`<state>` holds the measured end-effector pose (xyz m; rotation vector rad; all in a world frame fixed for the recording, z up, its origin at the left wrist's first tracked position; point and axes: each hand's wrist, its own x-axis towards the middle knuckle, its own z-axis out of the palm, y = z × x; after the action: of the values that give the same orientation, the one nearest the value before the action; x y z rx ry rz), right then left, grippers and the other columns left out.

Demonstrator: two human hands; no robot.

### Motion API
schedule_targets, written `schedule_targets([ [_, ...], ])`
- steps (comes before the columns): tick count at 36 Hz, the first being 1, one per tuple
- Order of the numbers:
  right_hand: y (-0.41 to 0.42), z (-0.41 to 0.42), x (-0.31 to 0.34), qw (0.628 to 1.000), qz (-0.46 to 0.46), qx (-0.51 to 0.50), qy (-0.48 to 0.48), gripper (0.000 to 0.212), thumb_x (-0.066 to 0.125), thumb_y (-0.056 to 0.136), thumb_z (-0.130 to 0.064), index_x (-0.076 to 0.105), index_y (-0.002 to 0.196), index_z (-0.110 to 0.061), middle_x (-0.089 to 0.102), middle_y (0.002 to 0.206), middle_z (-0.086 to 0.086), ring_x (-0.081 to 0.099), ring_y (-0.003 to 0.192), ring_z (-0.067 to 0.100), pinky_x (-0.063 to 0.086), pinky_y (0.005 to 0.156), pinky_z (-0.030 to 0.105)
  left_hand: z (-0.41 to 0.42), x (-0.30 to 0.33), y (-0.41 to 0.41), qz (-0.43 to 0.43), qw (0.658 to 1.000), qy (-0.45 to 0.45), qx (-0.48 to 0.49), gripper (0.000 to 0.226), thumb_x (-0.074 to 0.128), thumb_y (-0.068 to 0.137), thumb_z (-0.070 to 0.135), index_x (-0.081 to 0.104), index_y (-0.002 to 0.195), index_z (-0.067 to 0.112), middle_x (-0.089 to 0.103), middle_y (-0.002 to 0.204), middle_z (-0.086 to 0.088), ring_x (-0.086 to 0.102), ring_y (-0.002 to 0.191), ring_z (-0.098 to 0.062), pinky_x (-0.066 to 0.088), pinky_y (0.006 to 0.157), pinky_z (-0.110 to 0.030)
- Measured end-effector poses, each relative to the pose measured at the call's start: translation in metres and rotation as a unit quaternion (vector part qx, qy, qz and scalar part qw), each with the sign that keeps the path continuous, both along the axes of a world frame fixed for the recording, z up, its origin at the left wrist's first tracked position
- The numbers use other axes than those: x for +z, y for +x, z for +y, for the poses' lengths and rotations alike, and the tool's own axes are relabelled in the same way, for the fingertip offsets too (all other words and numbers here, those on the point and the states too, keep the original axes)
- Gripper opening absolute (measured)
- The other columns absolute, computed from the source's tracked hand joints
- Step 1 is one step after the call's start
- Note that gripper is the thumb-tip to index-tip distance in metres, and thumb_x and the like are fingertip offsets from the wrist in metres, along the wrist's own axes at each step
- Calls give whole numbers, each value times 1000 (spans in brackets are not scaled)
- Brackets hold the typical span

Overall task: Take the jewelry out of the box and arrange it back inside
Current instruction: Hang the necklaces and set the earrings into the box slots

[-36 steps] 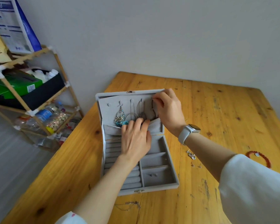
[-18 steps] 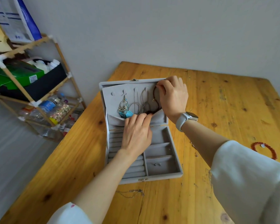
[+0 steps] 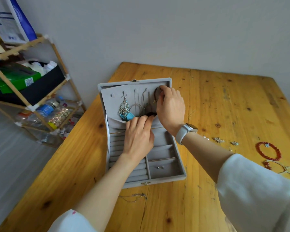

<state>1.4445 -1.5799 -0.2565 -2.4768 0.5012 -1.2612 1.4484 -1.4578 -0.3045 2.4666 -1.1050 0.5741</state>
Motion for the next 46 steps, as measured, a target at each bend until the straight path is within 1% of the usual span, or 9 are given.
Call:
schedule_targets([
  [4,-2,-1,-1,1000,7,-10,2,20,58,83,-14,62,98,-2,62,90,16,57,80,35,44,63,40,0,0,-1,2,1000,2,2,46,38,77,16,57,118,9,60,100,-6,54,87,-29,39,75,-38],
  [9,2,-1,-4,996,49,-74,-30,30,75,67,-24,61,85,-5,61,79,12,59,72,33,44,58,36,0,-1,-1,-7,1000,-4,3,48,38,75,16,57,119,10,60,100,-6,53,88,-27,34,78,-35],
  [19,-1,0,-15,991,77,-104,-36,10,71,67,-14,61,69,-10,60,65,6,56,60,29,39,55,30,4,-6,2,-24,1000,-10,-14,48,37,75,15,56,119,8,59,103,-7,46,93,-23,33,84,-33],
  [25,-10,-1,-19,995,83,-50,13,7,63,75,-10,65,81,-7,65,77,11,59,72,33,40,62,36,5,-1,1,-4,1000,12,1,48,36,77,18,57,119,8,60,106,-7,48,96,-23,36,88,-35],
  [30,-41,1,-26,992,97,50,59,27,46,82,-14,63,100,-4,61,90,16,56,84,37,46,67,45,3,4,-4,6,1000,-3,11,48,62,71,6,57,119,4,60,113,-11,54,104,-29,43,96,-45],
  [35,-88,-1,-30,983,125,108,84,23,49,86,-6,63,105,-5,60,100,12,55,94,30,47,79,40,3,10,-22,36,998,7,45,51,65,72,9,55,122,0,55,126,-16,48,121,-36,36,104,-52],
  [41,-152,-14,-37,977,163,80,114,20,50,88,-7,66,100,-9,63,96,6,57,90,22,43,74,29,-8,6,-66,98,994,-37,12,40,55,71,15,63,108,3,61,112,-15,58,102,-36,47,87,-44],
  [43,-166,-25,-41,976,174,59,119,19,50,89,-8,66,100,-10,64,95,5,56,90,23,43,75,30,-14,3,-79,115,992,-46,0,37,54,71,16,65,105,5,63,108,-12,60,97,-34,47,86,-43],
  [46,-175,-45,-45,973,189,16,128,19,51,90,-13,65,102,-11,65,100,6,54,94,24,41,80,35,-24,-1,-94,139,990,-23,-6,32,55,82,16,63,112,9,60,116,-7,55,106,-29,41,89,-41],
])
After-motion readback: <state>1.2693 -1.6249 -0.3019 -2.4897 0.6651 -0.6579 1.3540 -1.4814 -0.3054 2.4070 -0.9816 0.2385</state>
